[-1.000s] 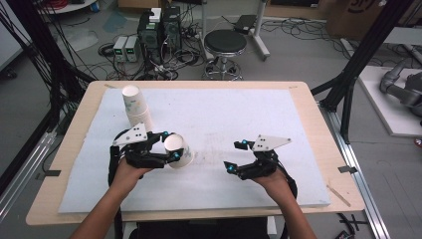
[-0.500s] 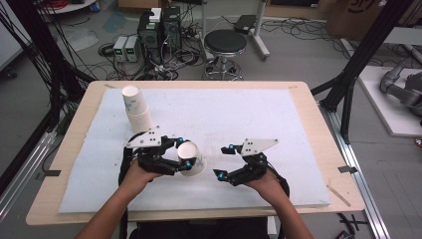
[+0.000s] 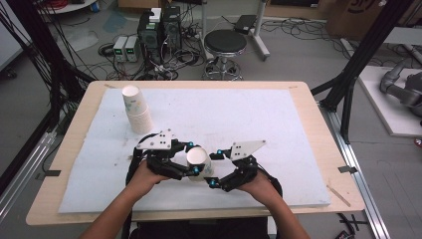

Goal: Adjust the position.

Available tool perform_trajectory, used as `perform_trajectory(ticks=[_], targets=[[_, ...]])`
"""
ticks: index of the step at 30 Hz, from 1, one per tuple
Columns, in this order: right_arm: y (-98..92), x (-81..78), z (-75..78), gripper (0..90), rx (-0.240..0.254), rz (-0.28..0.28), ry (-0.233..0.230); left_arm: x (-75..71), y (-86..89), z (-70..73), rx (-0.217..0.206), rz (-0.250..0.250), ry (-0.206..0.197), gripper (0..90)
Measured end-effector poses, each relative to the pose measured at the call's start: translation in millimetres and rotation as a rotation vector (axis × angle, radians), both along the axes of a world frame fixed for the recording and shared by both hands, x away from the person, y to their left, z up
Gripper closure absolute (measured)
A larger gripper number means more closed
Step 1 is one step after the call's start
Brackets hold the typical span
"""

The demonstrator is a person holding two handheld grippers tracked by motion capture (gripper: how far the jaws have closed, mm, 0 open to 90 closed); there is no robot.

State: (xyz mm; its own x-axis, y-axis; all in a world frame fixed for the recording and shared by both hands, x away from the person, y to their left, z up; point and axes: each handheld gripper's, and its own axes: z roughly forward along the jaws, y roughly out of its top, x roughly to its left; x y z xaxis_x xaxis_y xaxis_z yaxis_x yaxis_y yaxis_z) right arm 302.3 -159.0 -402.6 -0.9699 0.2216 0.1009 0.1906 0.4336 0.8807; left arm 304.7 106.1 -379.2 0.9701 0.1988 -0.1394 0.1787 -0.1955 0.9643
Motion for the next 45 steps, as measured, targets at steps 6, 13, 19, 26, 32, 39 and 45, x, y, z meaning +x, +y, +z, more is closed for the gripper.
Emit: perform_trajectory(ticks=[6,13,19,26,32,39,45], targets=[[7.2,0.3,-2.5,20.6,0.002,0.031,0.010,0.5,-2.8,-1.4,-0.030,-0.030,0.018,36.5],[9.2,1.7,-4.0,29.4,0.034,0.076,0.036,0.0,-3.1,-1.8,-0.067,-0.051,0.026,36.8],[8.0,0.7,-2.1,39.3,0.014,0.079,-0.003,-1.9,-2.8,-3.9,-0.061,-0.023,-0.012,34.0],[6.9,0.0,-2.9,40.7,-0.036,0.091,0.005,-2.6,-3.0,-1.5,-0.008,0.004,0.012,14.8],[9.4,1.0,-3.1,40.8,-0.142,0.102,-0.012,-2.3,-0.4,5.2,0.056,-0.022,0.018,14.8],[16.8,4.1,9.2,40.8,-0.257,0.128,-0.042,-1.7,4.2,13.1,0.133,-0.046,0.016,14.8],[19.9,6.5,14.2,40.7,-0.306,0.144,-0.052,-1.0,4.9,16.4,0.184,-0.057,0.022,14.8]])
